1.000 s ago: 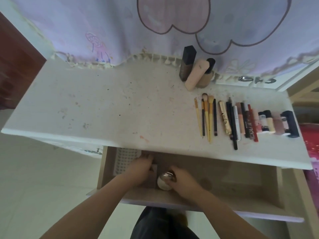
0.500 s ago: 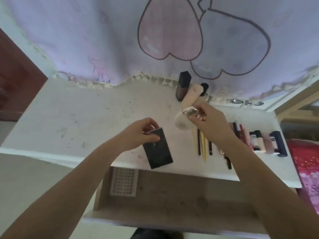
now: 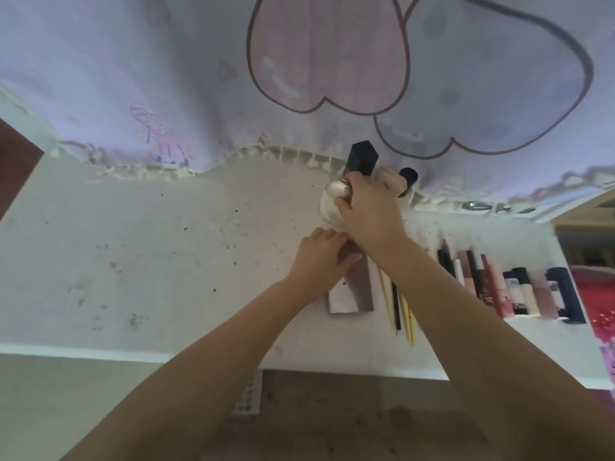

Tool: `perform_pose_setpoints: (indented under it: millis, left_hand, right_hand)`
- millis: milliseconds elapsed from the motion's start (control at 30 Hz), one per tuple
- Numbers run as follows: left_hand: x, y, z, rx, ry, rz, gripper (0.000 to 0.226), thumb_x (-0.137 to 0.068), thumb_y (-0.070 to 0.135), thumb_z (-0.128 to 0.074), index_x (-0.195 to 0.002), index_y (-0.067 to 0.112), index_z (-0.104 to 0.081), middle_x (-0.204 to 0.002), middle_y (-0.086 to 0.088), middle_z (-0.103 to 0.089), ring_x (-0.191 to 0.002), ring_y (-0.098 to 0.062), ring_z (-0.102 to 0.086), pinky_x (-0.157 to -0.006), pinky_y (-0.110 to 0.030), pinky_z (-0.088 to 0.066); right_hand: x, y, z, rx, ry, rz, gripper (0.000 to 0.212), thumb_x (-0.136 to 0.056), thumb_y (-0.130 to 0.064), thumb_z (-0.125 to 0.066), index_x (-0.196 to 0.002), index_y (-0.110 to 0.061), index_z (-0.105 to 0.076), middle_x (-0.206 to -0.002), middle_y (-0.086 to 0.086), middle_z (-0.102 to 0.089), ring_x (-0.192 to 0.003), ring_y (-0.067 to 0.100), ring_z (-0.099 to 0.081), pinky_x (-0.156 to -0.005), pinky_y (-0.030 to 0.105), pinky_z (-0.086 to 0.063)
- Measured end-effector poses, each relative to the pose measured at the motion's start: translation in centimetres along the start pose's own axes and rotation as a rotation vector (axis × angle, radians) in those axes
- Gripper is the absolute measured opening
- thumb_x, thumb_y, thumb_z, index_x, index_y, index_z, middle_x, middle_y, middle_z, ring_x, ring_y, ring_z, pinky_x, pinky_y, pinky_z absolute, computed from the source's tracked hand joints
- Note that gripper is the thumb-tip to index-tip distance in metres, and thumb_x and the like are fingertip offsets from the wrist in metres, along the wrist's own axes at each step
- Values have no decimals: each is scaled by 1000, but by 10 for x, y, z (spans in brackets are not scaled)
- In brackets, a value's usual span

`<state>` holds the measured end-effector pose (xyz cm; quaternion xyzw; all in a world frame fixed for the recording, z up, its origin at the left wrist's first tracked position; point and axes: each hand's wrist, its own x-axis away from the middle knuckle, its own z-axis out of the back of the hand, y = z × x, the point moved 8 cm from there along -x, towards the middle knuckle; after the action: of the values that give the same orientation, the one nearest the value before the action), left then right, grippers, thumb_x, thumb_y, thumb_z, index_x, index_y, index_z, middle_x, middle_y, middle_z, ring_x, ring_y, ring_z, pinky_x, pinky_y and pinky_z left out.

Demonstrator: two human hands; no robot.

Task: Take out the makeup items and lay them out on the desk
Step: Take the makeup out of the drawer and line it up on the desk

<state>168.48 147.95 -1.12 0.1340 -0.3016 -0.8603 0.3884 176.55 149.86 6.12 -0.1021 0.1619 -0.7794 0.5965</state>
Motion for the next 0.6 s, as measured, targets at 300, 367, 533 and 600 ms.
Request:
perform_pose_setpoints:
  millis: [300, 367, 533, 600]
  left_hand:
    - [46, 5, 22, -131, 210, 46, 27, -95, 30, -49, -114, 14, -62, -114, -3, -60, -107, -23, -49, -90, -31, -39]
    - [92, -3, 48, -52, 311, 24, 19, -92, 19, -52, -103, 10, -65, -100, -3, -63, -94, -16, -52, -84, -19, -38]
    - [234, -52, 42, 55, 158, 240, 19, -91, 33, -39, -88, 27, -56, -83, 17, -55, -75, 4, -51, -65, -10, -40]
    - [266, -80, 12, 10, 4, 387, 15, -94, 25, -44, -97, 22, -59, -99, 5, -63, -91, -8, -58, -74, -22, -47]
  right_hand:
    - [33, -14, 26, -44, 124, 86, 41, -91, -19, -56, -130, -11, -45, -124, 11, -49, -109, 26, -51, -77, 35, -52]
    - [63, -28, 40, -168, 205, 173, 36, -90, -15, -57, -125, -9, -51, -122, 10, -53, -103, 23, -55, -77, 30, -51]
    - [195, -60, -30, -428, -148, 370, 23, -94, -29, -44, -106, -20, -61, -94, -7, -64, -79, 2, -57, -73, 15, -49]
    - [241, -55, -96, -442, -462, 204, 22, -94, -29, -44, -109, -24, -61, -101, -6, -66, -88, 6, -60, -81, 25, -51]
